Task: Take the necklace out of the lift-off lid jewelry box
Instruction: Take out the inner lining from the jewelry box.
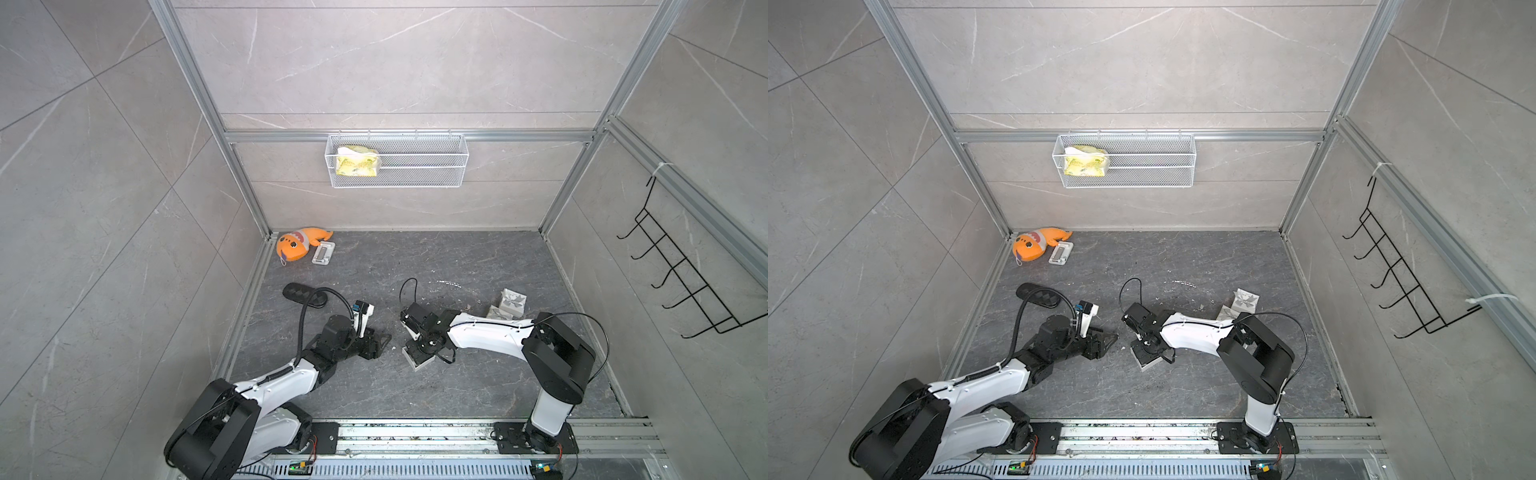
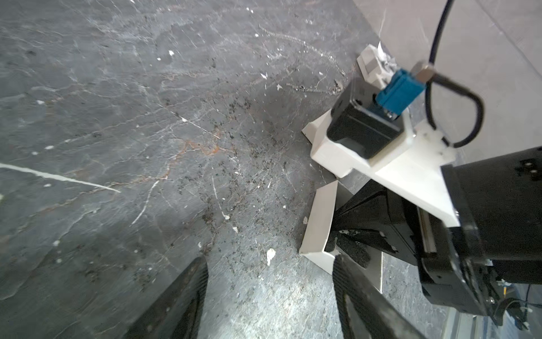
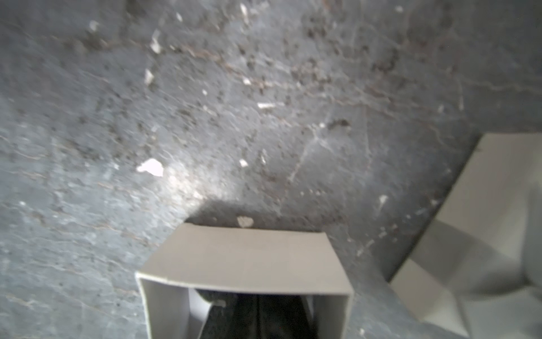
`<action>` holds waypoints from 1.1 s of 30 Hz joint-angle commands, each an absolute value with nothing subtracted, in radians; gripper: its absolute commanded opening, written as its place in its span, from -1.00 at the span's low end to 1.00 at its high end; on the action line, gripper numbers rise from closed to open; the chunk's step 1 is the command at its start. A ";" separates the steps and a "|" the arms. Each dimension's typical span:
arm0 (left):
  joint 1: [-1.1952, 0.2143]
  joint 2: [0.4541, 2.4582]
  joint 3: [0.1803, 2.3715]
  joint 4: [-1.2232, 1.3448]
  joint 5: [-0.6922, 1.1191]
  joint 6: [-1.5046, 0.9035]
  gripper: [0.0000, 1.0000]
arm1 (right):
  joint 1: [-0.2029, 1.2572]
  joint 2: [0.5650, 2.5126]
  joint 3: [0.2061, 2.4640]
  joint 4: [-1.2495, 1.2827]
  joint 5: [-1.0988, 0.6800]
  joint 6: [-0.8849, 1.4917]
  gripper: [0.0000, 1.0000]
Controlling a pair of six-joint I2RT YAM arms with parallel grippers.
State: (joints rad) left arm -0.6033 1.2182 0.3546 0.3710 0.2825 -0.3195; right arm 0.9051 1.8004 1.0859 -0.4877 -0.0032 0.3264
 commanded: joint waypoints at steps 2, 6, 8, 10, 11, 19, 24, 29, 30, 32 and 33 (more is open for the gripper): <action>-0.674 1.298 0.441 0.392 0.218 -0.261 0.40 | 0.911 1.764 1.073 -0.453 -0.052 0.337 -1.00; -0.711 1.364 0.463 0.427 0.218 -0.267 0.39 | 0.909 1.734 1.067 -0.441 -0.067 0.342 -1.00; -0.719 1.380 0.463 0.435 0.216 -0.270 0.38 | 0.908 1.719 1.062 -0.434 -0.073 0.347 -1.00; -0.721 1.384 0.456 0.443 0.213 -0.273 0.37 | 0.903 1.703 1.054 -0.424 -0.086 0.353 -1.00; -0.722 1.384 0.449 0.446 0.210 -0.274 0.36 | 0.900 1.694 1.048 -0.416 -0.096 0.357 -1.00; -0.721 1.374 0.421 0.439 0.171 -0.273 0.35 | 0.863 1.663 1.013 -0.360 -0.193 0.370 -1.00; -0.721 1.394 0.407 0.460 0.144 -0.277 0.34 | 0.815 1.629 0.966 -0.302 -0.289 0.375 -1.00; -0.722 1.404 0.404 0.471 0.126 -0.282 0.34 | 0.760 1.580 0.902 -0.196 -0.465 0.373 -1.00; -0.722 1.406 0.407 0.468 0.123 -0.283 0.34 | 0.751 1.572 0.895 -0.183 -0.493 0.371 -1.00; -0.722 1.410 0.414 0.461 0.119 -0.283 0.35 | 0.737 1.561 0.880 -0.151 -0.543 0.368 -1.00; -0.721 1.411 0.418 0.460 0.119 -0.282 0.34 | 0.731 1.556 0.872 -0.134 -0.560 0.370 -1.00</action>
State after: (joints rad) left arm -0.7197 1.4002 0.4072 0.4282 0.1368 -0.3012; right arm 0.7433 1.5894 0.8928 -0.2150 -0.4423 0.3668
